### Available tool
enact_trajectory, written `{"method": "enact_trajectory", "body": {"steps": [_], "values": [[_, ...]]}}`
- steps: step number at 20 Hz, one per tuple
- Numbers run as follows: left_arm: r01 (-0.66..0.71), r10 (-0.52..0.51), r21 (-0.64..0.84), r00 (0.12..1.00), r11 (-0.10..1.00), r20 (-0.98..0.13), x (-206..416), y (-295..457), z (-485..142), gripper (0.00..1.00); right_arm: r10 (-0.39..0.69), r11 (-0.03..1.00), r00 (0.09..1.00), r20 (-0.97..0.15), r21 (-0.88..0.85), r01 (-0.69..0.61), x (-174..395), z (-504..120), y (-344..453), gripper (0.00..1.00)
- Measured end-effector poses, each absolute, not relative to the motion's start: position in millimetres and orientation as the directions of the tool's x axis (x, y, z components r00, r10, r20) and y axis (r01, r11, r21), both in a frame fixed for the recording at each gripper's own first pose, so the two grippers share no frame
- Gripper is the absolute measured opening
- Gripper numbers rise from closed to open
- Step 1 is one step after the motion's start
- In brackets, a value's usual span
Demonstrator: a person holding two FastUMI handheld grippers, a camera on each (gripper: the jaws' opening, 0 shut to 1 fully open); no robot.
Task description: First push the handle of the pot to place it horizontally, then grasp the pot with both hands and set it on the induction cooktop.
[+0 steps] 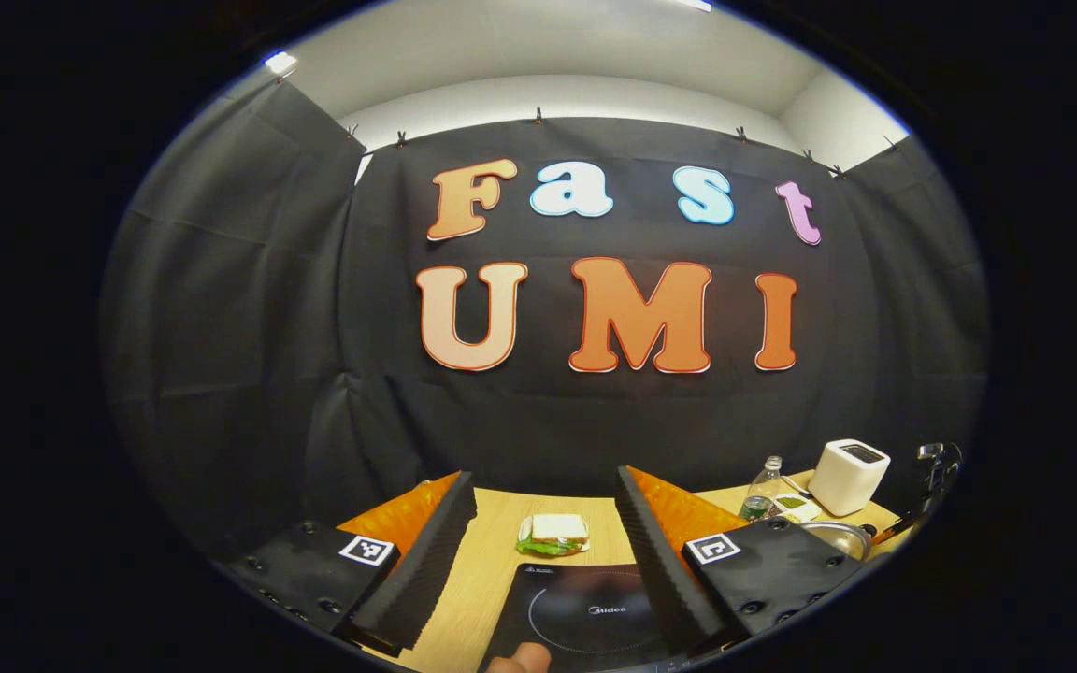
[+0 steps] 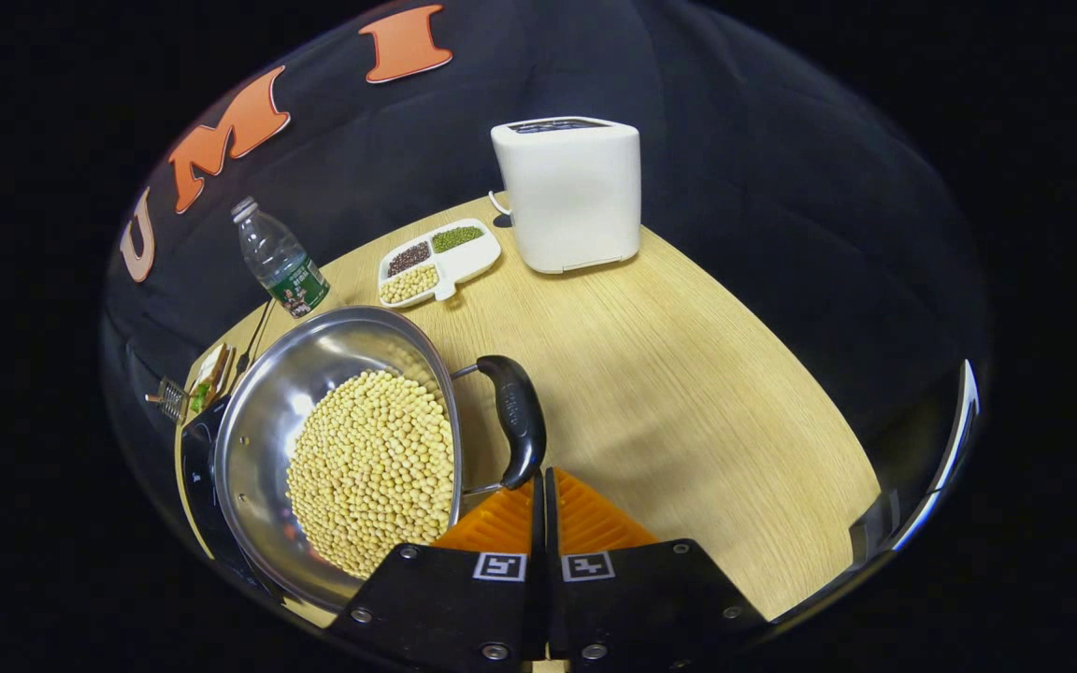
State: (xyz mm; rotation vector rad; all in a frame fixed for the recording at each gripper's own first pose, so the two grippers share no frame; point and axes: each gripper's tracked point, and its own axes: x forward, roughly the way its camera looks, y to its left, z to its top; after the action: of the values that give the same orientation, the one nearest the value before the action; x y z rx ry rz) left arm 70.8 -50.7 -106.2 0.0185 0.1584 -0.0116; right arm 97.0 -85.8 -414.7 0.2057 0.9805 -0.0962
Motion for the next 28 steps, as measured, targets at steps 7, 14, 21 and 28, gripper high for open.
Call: {"method": "enact_trajectory", "body": {"steps": [7,14,21,28], "values": [[0.018,-0.013,0.026,0.981,1.0,-0.191,74,-72,-146,0.98,0.02,0.977,0.581,-0.814,0.141,0.163,119,-417,-85,0.0],[0.069,-0.068,-0.001,0.966,0.998,-0.25,68,-123,-192,0.99,0.019,0.982,0.599,-0.8,0.127,0.139,126,-415,-87,0.0],[0.149,-0.167,-0.085,0.945,0.985,-0.282,64,-191,-226,0.98,0.0,0.985,0.725,-0.689,0.125,0.119,125,-367,-104,0.02],[0.176,-0.205,-0.116,0.917,0.978,-0.341,63,-245,-276,0.98,0.058,0.992,0.807,-0.587,0.123,0.018,125,-339,-88,0.43]]}}
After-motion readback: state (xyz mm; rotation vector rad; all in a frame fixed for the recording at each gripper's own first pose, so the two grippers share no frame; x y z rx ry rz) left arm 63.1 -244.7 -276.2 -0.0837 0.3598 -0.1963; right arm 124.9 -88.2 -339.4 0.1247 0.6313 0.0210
